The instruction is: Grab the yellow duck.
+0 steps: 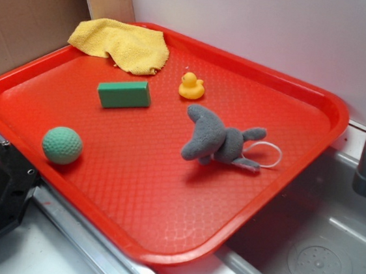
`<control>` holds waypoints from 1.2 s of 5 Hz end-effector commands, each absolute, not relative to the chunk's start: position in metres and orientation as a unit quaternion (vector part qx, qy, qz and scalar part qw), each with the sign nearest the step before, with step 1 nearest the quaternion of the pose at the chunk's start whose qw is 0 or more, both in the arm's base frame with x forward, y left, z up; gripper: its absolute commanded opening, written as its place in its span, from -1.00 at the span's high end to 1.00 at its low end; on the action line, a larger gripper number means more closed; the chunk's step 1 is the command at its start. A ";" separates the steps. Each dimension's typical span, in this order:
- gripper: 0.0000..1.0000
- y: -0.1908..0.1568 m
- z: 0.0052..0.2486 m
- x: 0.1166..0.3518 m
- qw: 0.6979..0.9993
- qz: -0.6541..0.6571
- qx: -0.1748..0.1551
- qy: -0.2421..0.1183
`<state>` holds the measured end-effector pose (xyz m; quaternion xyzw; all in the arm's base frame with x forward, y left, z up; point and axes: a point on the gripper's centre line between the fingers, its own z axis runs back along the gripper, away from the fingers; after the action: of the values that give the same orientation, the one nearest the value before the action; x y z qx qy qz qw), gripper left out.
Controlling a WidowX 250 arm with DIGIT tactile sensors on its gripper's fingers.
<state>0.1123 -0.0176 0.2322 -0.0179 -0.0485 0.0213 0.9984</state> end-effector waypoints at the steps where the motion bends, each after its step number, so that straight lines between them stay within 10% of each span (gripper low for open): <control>1: -1.00 -0.014 0.228 0.123 0.992 0.087 -0.011 -0.095; 6: -1.00 -0.001 0.139 0.222 0.980 0.144 0.011 -0.140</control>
<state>0.2167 -0.0035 0.1257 0.0150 -0.1154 0.1432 0.9828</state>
